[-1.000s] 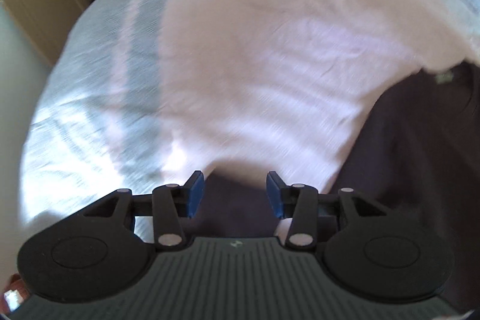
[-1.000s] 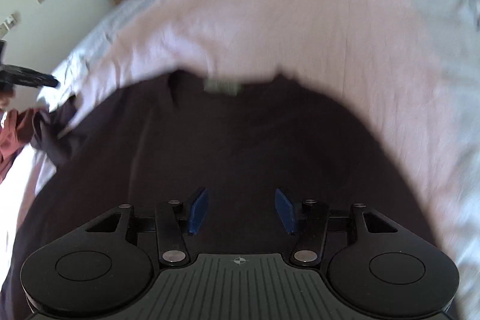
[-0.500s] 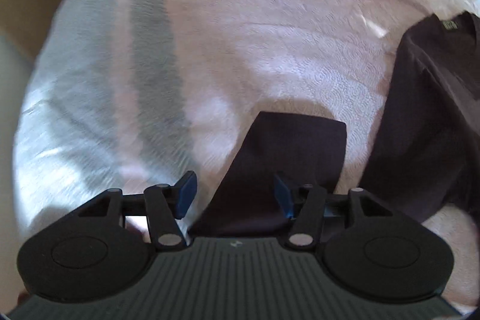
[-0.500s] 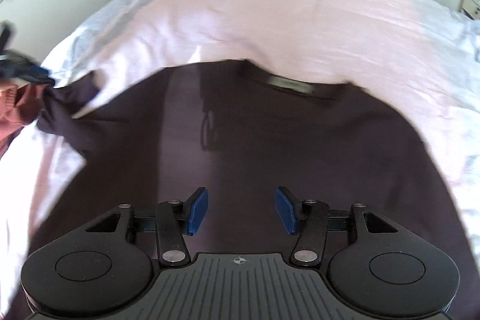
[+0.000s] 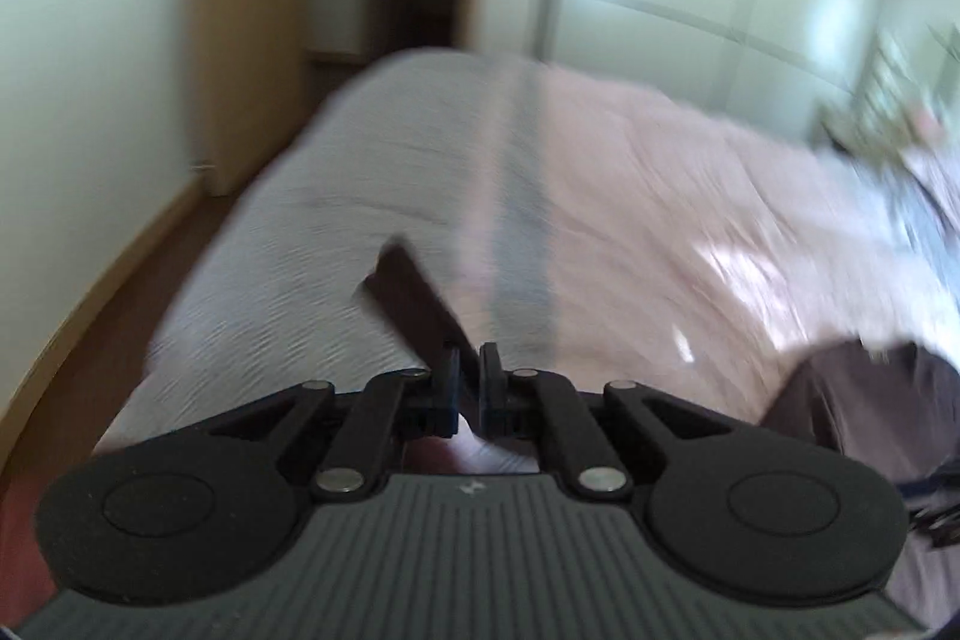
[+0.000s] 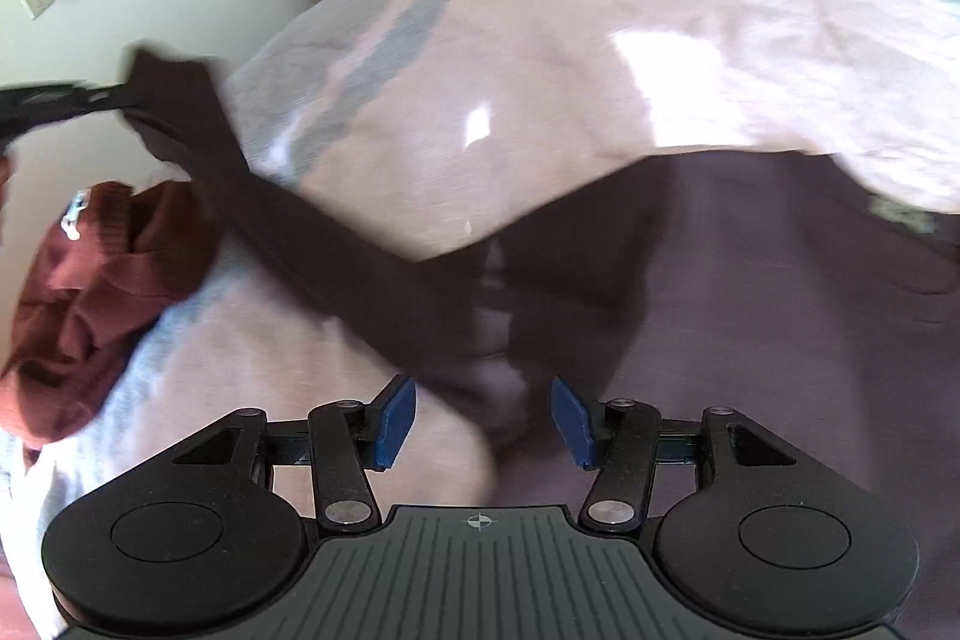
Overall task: Fold clothes
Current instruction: 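Grasp a sleeve of the dark shirt with the left gripper and pull it across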
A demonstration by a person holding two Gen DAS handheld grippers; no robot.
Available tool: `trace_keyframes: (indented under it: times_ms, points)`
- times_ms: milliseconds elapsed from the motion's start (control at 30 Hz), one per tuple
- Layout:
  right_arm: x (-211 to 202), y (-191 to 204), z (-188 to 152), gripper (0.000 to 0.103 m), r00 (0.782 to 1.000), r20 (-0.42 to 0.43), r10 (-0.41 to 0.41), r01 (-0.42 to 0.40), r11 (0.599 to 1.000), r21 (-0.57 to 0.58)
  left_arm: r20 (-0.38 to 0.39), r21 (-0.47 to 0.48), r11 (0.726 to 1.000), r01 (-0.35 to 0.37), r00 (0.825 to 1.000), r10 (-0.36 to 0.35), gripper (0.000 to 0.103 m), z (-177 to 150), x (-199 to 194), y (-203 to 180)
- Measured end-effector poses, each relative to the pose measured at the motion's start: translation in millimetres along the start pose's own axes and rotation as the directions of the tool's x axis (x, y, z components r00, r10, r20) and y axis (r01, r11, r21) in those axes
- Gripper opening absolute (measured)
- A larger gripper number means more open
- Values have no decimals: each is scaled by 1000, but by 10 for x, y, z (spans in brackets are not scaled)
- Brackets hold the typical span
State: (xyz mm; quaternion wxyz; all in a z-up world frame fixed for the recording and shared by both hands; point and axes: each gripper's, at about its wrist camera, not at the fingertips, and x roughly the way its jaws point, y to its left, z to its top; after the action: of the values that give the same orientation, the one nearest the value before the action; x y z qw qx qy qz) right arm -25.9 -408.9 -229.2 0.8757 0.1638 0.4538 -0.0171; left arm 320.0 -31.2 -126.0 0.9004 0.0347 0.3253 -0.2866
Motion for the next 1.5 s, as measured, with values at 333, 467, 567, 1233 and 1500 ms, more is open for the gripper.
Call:
trace_keyframes:
  times_ms: [333,467,567,1233,1500]
  points:
    - [366,559,-63,60,992,-98,73,-82,993,-81,-96,-210,977,-29,995,9,30,-574,-56,395]
    - [417,651,-48,66,994,-92,60,-70,991,-111,-139,-235,972,16,989,-50,41,-379,165,507]
    - [525,746,-44,68,996,-81,21,-36,983,-182,-192,-282,958,45,976,-102,42,-244,429,570]
    - [529,509,-350,68,984,-167,-63,42,991,-131,-140,-238,971,-36,990,2,5,-908,-235,652]
    - [337,495,-16,68,1000,-24,1,-5,991,-137,-162,-197,980,-18,987,-15,4,-991,-386,661]
